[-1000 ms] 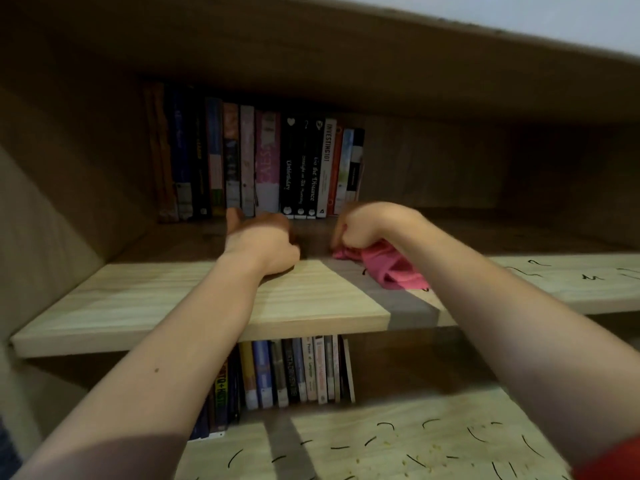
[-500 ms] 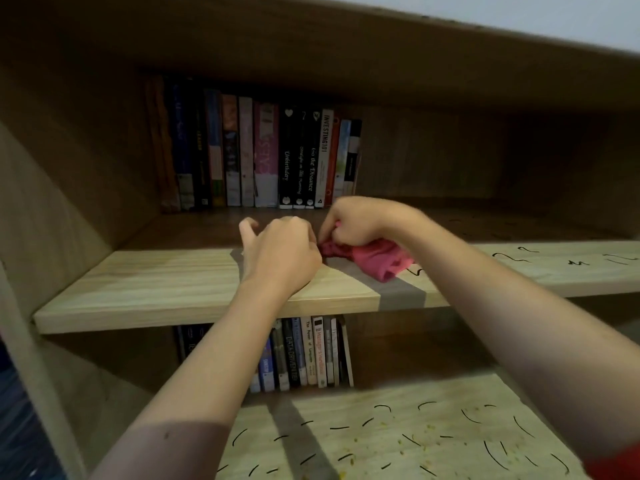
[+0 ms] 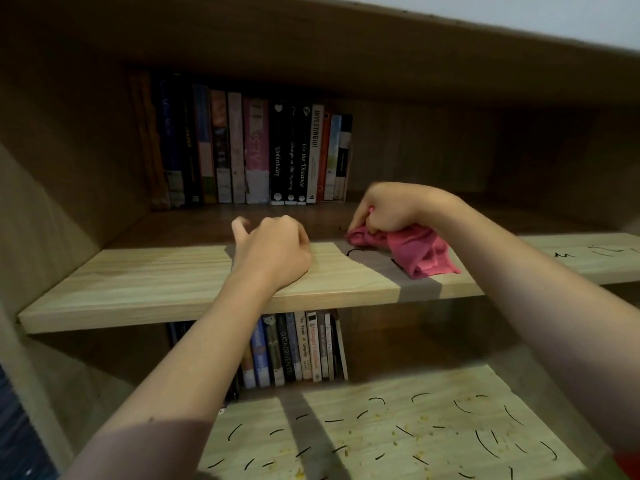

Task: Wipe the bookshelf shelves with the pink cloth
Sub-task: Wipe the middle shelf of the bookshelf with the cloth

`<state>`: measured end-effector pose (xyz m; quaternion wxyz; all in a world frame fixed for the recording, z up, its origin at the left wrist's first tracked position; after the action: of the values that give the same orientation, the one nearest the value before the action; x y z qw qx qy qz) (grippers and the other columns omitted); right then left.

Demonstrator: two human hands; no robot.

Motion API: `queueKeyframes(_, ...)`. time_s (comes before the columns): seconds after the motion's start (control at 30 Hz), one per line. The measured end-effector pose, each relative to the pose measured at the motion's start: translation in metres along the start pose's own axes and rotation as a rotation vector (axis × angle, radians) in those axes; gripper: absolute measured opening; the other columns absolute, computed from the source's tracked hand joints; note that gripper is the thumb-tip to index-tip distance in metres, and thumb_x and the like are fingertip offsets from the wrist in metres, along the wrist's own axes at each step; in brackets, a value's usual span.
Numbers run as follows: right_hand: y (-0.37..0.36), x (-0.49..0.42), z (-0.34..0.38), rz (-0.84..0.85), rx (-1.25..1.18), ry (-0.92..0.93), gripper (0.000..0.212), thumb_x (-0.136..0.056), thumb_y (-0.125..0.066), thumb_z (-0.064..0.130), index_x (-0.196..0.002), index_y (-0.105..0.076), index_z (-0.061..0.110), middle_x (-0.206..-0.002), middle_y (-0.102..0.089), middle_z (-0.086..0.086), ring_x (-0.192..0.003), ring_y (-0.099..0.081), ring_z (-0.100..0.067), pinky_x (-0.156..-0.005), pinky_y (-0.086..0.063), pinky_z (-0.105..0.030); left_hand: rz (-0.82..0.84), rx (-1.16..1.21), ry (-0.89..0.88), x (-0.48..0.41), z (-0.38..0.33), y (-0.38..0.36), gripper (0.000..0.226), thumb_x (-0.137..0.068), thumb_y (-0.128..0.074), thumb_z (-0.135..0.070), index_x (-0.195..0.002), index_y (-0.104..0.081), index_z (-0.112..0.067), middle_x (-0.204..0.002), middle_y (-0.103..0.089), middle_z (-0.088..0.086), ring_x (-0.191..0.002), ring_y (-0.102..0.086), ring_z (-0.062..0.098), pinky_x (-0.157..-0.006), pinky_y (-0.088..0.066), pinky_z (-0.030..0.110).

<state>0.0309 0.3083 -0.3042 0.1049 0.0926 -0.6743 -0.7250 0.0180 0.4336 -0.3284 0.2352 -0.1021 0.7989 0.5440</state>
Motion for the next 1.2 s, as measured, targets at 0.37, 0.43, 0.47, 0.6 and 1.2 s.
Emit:
queueKeyframes(0.37, -0.011, 0.017, 0.01, 0.004, 0.014, 0.044, 0.045, -0.086, -0.04, -0.005, -0.109, -0.07, 0.019, -0.114, -0.063, 0.003, -0.098, -0.058, -0.016, -0.09, -0.052, -0.032, 0.121, 0.092, -0.079, 0.003, -0.007, -0.011, 0.015, -0.086, -0.053, -0.041, -0.092, -0.067, -0.038, -0.122, -0.057, -0.018, -0.121, -0.042, 0.01, -0.111, -0.004, 0.045)
queueKeyframes(0.43, -0.012, 0.022, 0.012, 0.078, 0.015, 0.054, 0.044, -0.086, -0.042, -0.004, -0.106, -0.071, 0.022, -0.104, -0.06, 0.007, -0.091, -0.059, -0.016, -0.083, -0.054, -0.03, 0.148, 0.089, -0.065, 0.001, -0.005, -0.015, 0.017, -0.086, -0.054, -0.045, -0.096, -0.066, -0.039, -0.123, -0.056, -0.017, -0.122, -0.041, 0.01, -0.111, -0.005, 0.045)
queueKeyframes(0.47, -0.011, 0.022, 0.01, 0.096, 0.016, 0.046, 0.043, -0.086, -0.043, -0.004, -0.105, -0.072, 0.022, -0.102, -0.06, 0.008, -0.086, -0.06, -0.016, -0.077, -0.054, -0.027, 0.155, 0.094, -0.058, 0.001, -0.004, -0.016, 0.017, -0.085, -0.054, -0.046, -0.097, -0.065, -0.039, -0.124, -0.056, -0.016, -0.123, -0.041, 0.011, -0.111, -0.005, 0.045)
queueKeyframes(0.6, -0.01, 0.012, 0.003, 0.048, 0.05, -0.001, 0.042, -0.086, -0.041, -0.005, -0.108, -0.071, 0.015, -0.114, -0.066, 0.001, -0.085, -0.059, -0.014, -0.075, -0.05, -0.025, 0.156, 0.095, -0.054, 0.001, -0.004, -0.017, 0.019, -0.085, -0.054, -0.045, -0.098, -0.066, -0.038, -0.124, -0.056, -0.016, -0.122, -0.042, 0.012, -0.112, -0.004, 0.045)
queueKeyframes(1.2, -0.01, 0.011, -0.004, 0.089, 0.087, -0.05, 0.037, -0.088, -0.043, -0.002, -0.109, -0.07, 0.013, -0.114, -0.066, -0.001, -0.076, -0.062, -0.015, -0.062, -0.054, -0.018, 0.139, 0.085, -0.076, 0.002, -0.006, -0.015, 0.02, -0.087, -0.053, -0.043, -0.1, -0.066, -0.036, -0.119, -0.059, -0.016, -0.12, -0.042, 0.011, -0.112, -0.004, 0.045)
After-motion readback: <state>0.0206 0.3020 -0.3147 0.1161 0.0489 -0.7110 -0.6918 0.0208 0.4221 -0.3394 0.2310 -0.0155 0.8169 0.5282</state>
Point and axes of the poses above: each hand's wrist, its own x-axis away from the middle knuckle, its own y-axis out of the back of the hand, z = x × y, the point moved 10 cm from there along -x, towards the middle knuckle
